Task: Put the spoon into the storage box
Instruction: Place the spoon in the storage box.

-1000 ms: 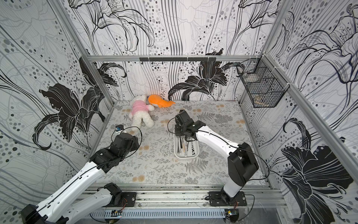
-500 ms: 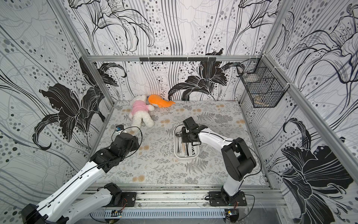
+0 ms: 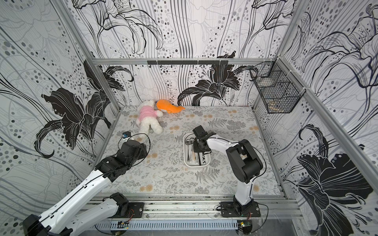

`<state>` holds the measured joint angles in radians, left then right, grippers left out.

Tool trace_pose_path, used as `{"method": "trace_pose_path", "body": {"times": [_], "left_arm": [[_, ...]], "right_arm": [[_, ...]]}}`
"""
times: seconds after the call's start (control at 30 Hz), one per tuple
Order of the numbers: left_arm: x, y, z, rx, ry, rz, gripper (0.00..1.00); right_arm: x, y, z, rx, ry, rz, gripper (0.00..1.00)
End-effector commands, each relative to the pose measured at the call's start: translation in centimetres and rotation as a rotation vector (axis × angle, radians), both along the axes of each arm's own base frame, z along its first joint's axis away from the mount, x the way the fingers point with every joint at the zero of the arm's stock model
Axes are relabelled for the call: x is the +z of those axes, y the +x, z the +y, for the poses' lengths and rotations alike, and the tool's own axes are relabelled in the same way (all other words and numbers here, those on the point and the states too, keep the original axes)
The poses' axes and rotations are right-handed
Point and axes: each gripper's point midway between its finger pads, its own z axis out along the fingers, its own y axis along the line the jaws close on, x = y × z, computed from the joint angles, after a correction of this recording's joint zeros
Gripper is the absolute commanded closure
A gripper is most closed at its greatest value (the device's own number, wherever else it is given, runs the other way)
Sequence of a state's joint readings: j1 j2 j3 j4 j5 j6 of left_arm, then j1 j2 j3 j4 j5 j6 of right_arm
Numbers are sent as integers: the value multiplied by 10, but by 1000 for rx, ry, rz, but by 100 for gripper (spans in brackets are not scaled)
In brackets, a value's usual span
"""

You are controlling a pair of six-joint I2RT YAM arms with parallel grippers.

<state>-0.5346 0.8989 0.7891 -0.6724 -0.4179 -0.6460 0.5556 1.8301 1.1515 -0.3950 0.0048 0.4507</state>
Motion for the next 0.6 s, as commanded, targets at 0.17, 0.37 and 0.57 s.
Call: {"method": "trace_pose_path", "body": {"times": [0.17, 0.37, 0.57], "left_arm": [[4, 3, -7, 14, -135, -81, 36], [2, 16, -6, 60, -182, -214, 25], [25, 34, 20, 175, -57, -415, 14]], "right_arm": [[35, 12, 2, 9, 15, -81, 79], [98, 21, -7, -25, 62, -289, 69], [157, 22, -62, -191, 9, -621, 39]]}}
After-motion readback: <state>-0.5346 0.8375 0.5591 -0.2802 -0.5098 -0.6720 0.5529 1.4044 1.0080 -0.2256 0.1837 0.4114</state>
